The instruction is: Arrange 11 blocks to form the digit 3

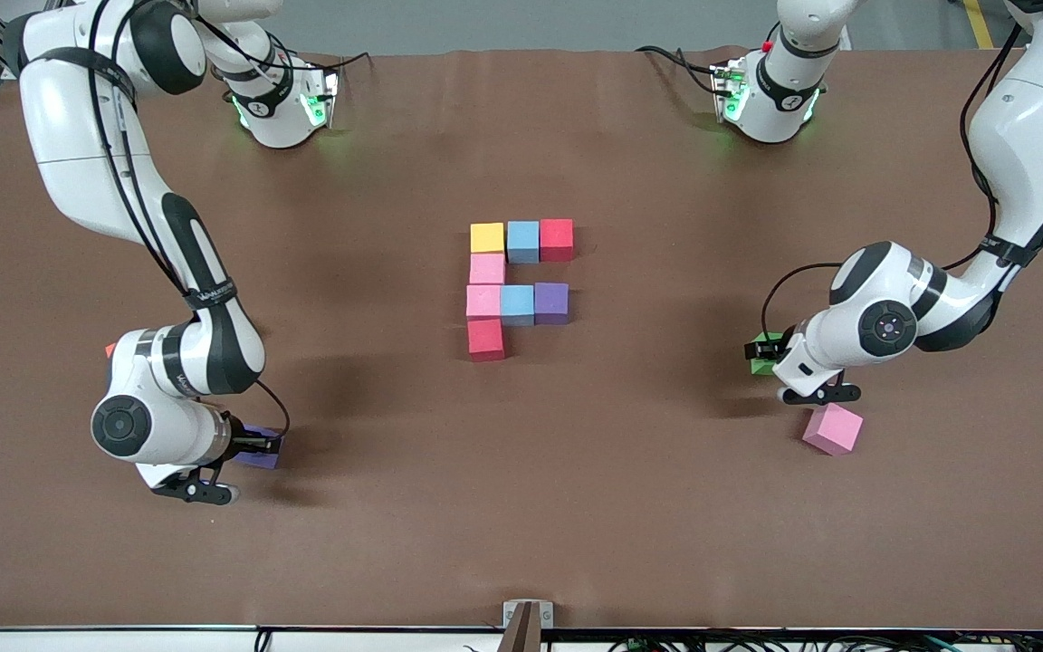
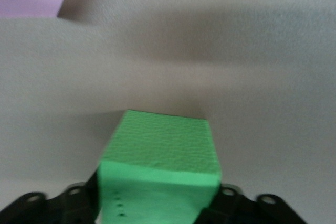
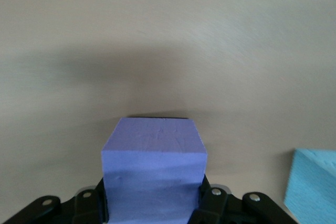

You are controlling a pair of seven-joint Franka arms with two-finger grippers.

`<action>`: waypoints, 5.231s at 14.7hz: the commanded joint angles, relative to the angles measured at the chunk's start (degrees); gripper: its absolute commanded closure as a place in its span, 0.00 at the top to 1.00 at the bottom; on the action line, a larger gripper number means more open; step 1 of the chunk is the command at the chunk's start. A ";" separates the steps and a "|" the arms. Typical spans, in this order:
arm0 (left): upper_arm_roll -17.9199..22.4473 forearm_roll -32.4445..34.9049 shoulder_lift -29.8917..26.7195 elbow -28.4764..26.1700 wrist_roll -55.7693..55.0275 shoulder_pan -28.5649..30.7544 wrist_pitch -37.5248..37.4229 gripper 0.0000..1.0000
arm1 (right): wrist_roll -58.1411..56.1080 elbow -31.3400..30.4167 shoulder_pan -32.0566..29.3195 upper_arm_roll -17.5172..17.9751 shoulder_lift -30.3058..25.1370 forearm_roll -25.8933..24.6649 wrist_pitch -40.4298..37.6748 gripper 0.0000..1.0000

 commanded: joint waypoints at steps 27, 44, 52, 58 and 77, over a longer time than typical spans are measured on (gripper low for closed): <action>16.83 -17.46 0.19 29.94 -58.94 -38.67 -0.88 0.21 | 5.42 12.66 21.42 12.35 6.94 -1.14 -8.43 0.03; 16.75 -16.67 1.34 29.85 -58.50 -39.46 0.61 0.21 | 5.33 10.46 21.42 12.44 6.67 -0.44 -9.22 0.04; 19.03 -17.46 1.60 29.85 -58.85 -42.09 0.79 0.21 | 5.51 9.76 21.24 12.44 6.41 -0.35 -8.96 0.06; 24.55 -26.40 0.99 29.85 -59.82 -45.78 4.66 0.21 | 14.00 9.76 21.41 12.44 6.76 -0.87 -4.13 0.05; 26.77 -28.45 0.63 27.56 -63.25 -47.37 8.61 0.21 | 16.85 8.96 23.61 10.86 5.97 -3.25 -7.99 0.05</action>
